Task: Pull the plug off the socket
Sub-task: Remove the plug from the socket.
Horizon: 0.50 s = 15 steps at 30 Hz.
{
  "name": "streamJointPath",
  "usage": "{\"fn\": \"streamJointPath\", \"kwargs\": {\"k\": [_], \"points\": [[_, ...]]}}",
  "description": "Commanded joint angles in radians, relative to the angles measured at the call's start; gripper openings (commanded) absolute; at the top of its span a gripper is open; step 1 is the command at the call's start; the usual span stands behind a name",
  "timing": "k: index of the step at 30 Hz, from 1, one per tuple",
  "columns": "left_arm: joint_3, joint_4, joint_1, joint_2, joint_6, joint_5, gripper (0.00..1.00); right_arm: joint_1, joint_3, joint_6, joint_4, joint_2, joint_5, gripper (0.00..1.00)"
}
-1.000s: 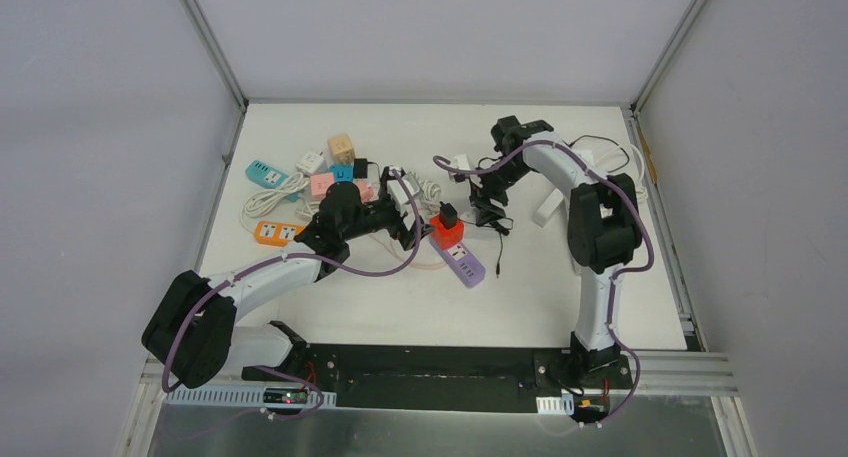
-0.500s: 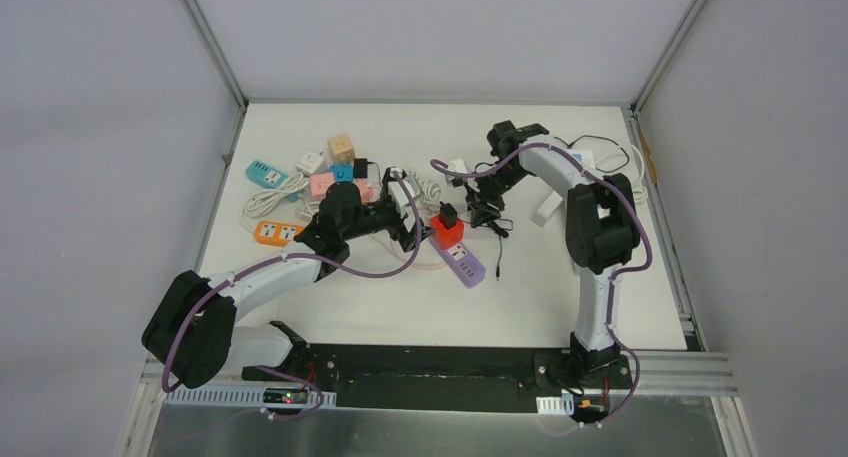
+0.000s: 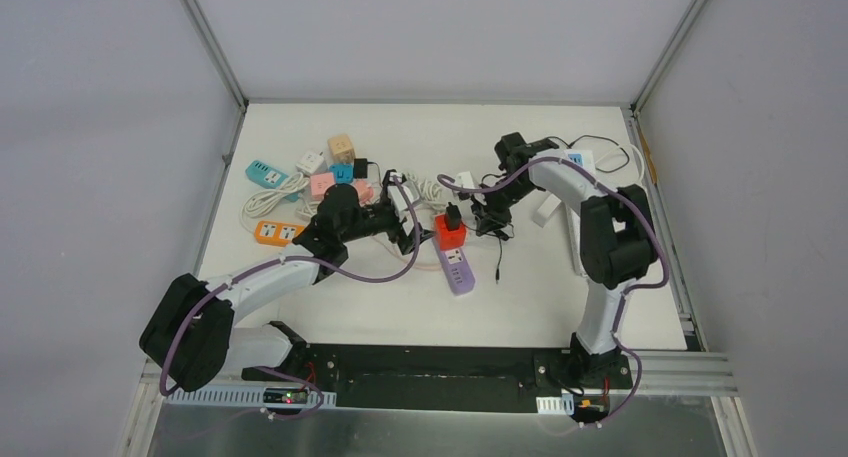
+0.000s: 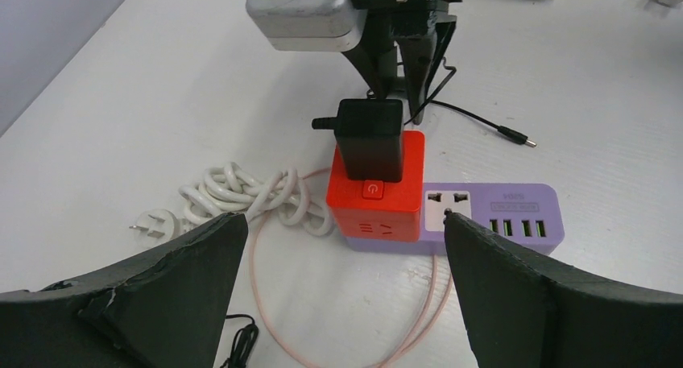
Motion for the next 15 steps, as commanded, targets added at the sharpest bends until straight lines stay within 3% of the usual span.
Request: {"fn": "streamJointPath", "kwargs": {"k": [1, 8, 15], "points": [[-0.026, 0.072, 0.003, -0.038, 0.034, 0.047, 0.98, 0.008, -0.099, 0.148, 0.095, -0.152, 0.05, 0.0], [-0.058, 0.149, 0.008, -0.016, 0.073, 0.114, 0.99, 0.023, -0.221, 0.314, 0.151, -0.245, 0.11, 0.0], [-0.072, 0.209, 0.027, 0.04, 0.085, 0.165, 0.99, 0.022, -0.203, 0.334, 0.121, -0.228, 0.112, 0.0]]}}
